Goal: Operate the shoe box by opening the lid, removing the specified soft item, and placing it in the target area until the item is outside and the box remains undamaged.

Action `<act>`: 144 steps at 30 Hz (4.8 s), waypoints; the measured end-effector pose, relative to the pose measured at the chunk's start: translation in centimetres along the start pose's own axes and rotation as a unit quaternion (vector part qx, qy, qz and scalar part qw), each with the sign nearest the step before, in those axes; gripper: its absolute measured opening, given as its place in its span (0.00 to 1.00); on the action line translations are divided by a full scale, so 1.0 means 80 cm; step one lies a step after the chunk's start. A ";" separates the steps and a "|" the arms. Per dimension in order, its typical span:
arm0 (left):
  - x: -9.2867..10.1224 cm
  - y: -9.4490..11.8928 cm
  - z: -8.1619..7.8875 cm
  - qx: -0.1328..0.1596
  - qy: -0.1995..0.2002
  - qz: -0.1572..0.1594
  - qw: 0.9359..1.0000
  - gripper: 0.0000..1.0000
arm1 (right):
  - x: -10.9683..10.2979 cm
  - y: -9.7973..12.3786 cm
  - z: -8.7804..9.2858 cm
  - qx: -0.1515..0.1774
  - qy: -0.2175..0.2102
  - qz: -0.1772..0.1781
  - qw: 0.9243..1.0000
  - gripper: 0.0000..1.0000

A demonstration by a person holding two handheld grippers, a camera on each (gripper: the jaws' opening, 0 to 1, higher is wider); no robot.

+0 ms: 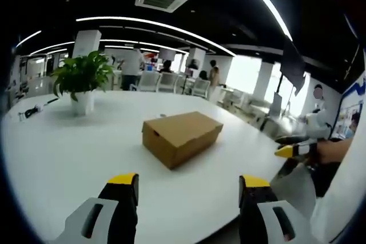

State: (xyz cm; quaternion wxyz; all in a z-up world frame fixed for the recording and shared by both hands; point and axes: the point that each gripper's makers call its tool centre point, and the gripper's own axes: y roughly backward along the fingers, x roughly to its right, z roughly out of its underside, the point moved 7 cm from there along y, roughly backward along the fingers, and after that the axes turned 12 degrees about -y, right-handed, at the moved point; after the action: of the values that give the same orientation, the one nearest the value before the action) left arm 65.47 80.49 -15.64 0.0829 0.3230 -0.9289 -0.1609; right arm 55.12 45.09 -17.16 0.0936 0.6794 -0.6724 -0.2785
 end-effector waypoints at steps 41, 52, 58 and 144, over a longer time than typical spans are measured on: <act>-0.030 -0.122 0.000 -0.035 -0.023 0.041 0.998 0.73 | 0.041 -0.116 -0.032 -0.023 0.018 -0.017 0.999 0.84; -0.035 -0.150 0.005 -0.039 -0.017 0.051 0.998 0.73 | 0.051 -0.143 -0.042 -0.020 0.024 -0.020 0.999 0.84; -0.038 -0.163 0.016 -0.044 -0.006 0.052 0.998 0.72 | 0.055 -0.157 -0.046 -0.021 0.033 -0.026 0.999 0.84; -0.055 -0.286 0.033 -0.063 0.071 0.011 0.995 0.62 | 0.095 -0.321 -0.083 -0.047 0.147 -0.164 0.974 0.73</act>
State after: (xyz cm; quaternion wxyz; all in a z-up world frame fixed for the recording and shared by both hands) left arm 81.32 67.00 -26.41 0.1707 0.3179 -0.9120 -0.1953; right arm 80.13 38.08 -26.48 0.1763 0.8085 -0.5171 -0.2186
